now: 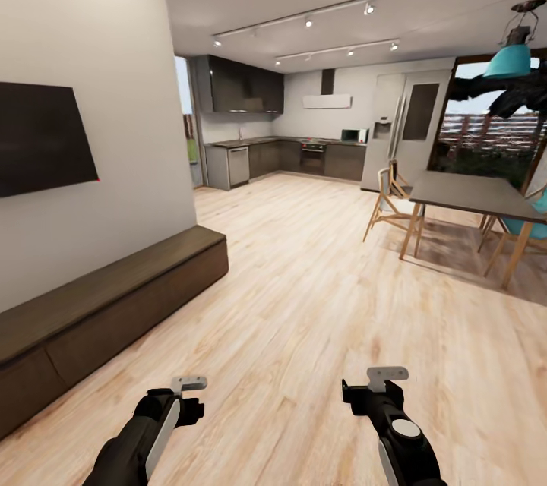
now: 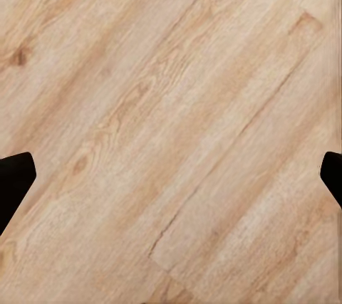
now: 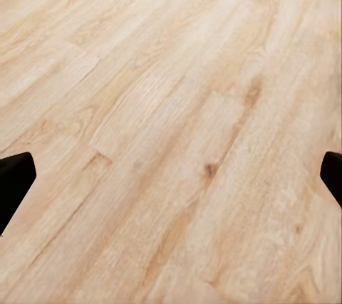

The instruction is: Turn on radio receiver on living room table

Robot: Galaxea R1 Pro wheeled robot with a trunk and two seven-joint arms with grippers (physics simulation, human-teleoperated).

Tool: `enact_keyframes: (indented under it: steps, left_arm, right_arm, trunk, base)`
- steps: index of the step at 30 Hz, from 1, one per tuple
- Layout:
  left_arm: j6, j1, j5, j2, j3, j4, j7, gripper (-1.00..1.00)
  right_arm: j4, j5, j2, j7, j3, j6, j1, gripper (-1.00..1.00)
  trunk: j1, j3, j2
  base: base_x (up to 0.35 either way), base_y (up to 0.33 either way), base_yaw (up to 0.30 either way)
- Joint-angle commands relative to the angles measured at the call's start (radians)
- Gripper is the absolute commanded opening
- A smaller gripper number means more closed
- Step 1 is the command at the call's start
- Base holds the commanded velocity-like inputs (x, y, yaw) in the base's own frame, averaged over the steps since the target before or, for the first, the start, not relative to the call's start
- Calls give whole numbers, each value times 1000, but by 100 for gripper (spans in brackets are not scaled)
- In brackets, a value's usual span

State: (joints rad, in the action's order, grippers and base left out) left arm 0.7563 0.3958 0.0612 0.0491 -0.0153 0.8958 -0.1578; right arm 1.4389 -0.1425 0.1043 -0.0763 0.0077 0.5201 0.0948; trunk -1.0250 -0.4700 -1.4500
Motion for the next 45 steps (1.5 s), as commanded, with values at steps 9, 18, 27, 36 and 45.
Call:
enact_keyframes:
  steps: [9, 18, 27, 36, 45]
  left_arm:
    - [0, 0, 0, 0, 0, -1, 0, 100]
    - [0, 0, 0, 0, 0, -2, 0, 100]
    - [0, 0, 0, 0, 0, 0, 0, 100]
    - [0, 0, 0, 0, 0, 0, 0, 100]
    - [0, 0, 0, 1, 0, 0, 0, 100]
  right_arm:
    - [0, 0, 0, 0, 0, 0, 0, 100]
    - [0, 0, 0, 0, 0, 0, 0, 100]
    - [0, 0, 0, 1, 0, 0, 0, 100]
    - [0, 0, 0, 1, 0, 0, 0, 100]
    - [0, 0, 0, 1, 0, 0, 0, 100]
  trunk:
    - [0, 0, 0]
    - [0, 0, 0]
    - [0, 0, 0]
    - [0, 0, 0]
    - [0, 0, 0]
  base:
    - [0, 0, -291]
    - [0, 0, -290]
    - [0, 0, -290]
    - [0, 0, -290]
    - [0, 0, -290]
